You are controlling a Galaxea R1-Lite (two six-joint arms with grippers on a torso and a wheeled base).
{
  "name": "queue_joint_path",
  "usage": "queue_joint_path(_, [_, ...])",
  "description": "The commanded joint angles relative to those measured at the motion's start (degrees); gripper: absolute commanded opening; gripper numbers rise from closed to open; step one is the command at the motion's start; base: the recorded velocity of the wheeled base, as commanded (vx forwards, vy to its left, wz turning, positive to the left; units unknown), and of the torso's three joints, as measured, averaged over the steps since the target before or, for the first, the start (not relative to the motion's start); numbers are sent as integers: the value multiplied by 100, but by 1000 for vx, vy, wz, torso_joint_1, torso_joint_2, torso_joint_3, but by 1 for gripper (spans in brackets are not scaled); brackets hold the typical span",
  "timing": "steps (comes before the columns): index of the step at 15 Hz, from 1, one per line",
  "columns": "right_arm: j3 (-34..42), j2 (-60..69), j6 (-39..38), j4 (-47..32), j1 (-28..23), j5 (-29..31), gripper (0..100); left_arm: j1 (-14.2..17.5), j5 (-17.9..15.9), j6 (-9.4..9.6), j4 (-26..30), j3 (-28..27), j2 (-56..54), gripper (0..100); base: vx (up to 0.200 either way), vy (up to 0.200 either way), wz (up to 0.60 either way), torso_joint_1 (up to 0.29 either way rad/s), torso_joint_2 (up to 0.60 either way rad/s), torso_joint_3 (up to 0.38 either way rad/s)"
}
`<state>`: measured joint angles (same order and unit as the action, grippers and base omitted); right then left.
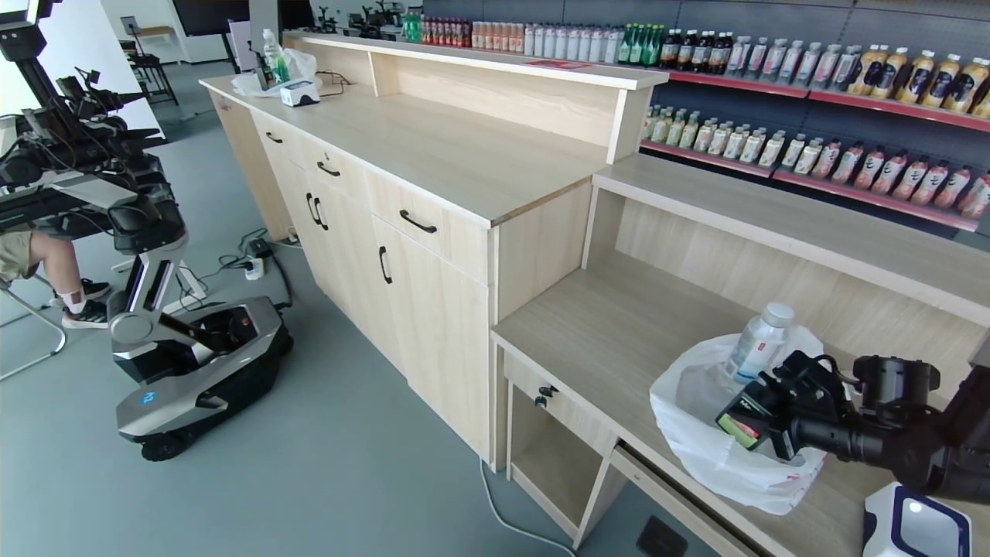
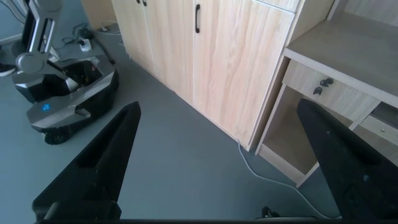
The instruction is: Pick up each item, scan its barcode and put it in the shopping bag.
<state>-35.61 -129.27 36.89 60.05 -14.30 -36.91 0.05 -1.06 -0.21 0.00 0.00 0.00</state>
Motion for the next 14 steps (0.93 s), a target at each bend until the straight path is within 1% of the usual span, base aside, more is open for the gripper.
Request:
queue_joint_path(1, [-139,-345,11,33,41,0,0,4,1,-6,0,0,9,100,0,0,0,0,0,0])
queue_joint_path(7, [-429,-643,38,33,41,0,0,4,1,3,0,0,9,100,0,0,0,0,0,0])
queue_joint_path(14, [-473,-793,73,24,41,0,0,4,1,3,0,0,9,100,0,0,0,0,0,0])
